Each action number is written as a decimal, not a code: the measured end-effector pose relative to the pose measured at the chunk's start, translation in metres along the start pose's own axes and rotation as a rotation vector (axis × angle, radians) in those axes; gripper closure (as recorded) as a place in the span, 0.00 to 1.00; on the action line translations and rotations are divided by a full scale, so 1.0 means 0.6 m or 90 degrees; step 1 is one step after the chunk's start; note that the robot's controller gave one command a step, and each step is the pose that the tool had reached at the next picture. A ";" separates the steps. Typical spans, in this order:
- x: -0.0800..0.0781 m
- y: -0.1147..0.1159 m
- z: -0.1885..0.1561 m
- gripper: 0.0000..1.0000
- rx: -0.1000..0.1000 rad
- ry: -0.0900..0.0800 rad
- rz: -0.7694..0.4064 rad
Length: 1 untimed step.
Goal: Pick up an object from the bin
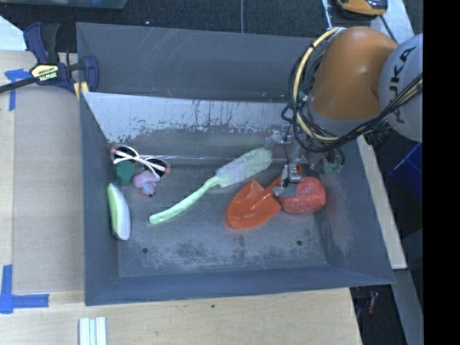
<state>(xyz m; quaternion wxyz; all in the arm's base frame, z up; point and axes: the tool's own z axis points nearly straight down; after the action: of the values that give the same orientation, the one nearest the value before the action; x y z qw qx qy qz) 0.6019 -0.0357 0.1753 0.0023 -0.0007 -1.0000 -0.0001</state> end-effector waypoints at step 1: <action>-0.002 0.000 -0.007 0.00 0.000 -0.005 0.000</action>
Offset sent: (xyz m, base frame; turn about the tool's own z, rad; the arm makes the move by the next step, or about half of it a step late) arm 0.0106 0.0008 0.1054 -0.3529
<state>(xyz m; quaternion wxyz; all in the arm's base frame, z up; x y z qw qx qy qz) 0.6034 -0.0357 0.1794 -0.0013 -0.0005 -1.0000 0.0001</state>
